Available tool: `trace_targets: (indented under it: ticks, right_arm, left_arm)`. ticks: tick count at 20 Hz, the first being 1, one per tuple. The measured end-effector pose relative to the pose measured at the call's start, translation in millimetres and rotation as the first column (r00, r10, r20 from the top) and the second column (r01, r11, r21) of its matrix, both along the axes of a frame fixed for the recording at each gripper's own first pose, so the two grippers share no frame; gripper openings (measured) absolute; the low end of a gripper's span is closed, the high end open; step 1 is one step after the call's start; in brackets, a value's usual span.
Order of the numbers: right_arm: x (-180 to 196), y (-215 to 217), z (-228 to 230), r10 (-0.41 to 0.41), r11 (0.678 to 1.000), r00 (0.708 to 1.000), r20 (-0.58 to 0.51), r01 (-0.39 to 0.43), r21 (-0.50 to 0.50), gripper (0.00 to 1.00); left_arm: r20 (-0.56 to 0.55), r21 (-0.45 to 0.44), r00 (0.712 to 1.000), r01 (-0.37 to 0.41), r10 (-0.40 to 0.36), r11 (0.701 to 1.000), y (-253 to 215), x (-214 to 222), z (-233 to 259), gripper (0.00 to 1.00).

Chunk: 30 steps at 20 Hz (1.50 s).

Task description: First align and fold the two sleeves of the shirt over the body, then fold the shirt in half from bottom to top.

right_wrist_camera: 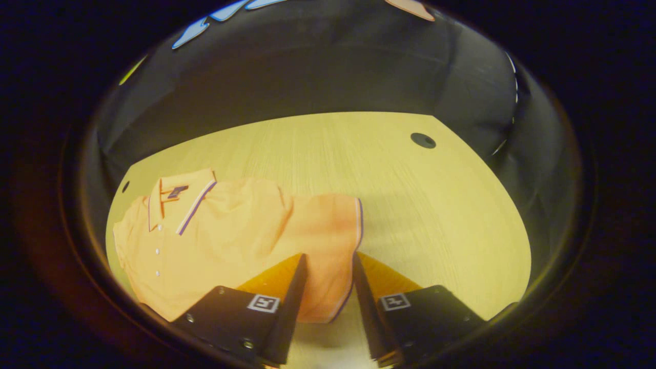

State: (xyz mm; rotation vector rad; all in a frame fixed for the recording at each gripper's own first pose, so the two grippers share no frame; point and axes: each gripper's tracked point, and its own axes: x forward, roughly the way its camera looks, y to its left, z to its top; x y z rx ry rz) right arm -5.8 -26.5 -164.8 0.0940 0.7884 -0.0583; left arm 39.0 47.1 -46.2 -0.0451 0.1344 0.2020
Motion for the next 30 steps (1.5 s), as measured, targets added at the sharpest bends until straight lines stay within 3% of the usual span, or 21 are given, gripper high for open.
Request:
trace_targets:
  ticks: [1,3,6,9,16,21,26,30]
  right_arm:
    - [-2,2,3,-0.009,1.0,1.0,-0.008,0.009,0.022,0.28]
    - [0,4,3,-0.033,0.998,0.999,-0.021,0.034,0.056,0.05]
    - [1,5,9,-0.029,0.997,0.999,-0.023,0.031,0.071,0.05]
    - [8,18,36,-0.01,0.997,0.999,0.046,0.007,0.08,0.05]
    - [18,125,89,0.209,0.968,0.965,0.16,-0.227,0.104,0.05]
    - [8,190,68,0.336,0.934,0.935,0.111,-0.346,0.086,0.05]
    - [4,210,37,0.381,0.923,0.924,0.039,-0.383,0.04,0.05]
    - [-4,209,40,0.384,0.922,0.923,0.03,-0.385,0.037,0.17]
  left_arm:
    - [0.0,0.0,1.0,0.001,-0.001,1.0,-1,1,0,0.95]
    - [-0.001,-0.004,1.0,-0.001,0.001,1.0,-1,1,1,0.94]
    - [-0.006,-0.016,1.0,-0.009,0.009,1.0,3,-3,-3,0.95]
    - [-0.007,-0.02,1.0,-0.026,0.026,0.999,10,-7,-4,0.95]
    - [-0.005,-0.039,0.999,-0.052,0.052,0.998,21,-16,-6,0.94]
    - [-0.012,-0.048,0.995,-0.103,0.102,0.994,41,-32,-11,0.96]
    - [-0.03,-0.058,0.989,-0.145,0.144,0.988,60,-45,-21,0.96]
    - [-0.042,-0.07,0.987,-0.155,0.153,0.985,67,-49,-29,0.94]
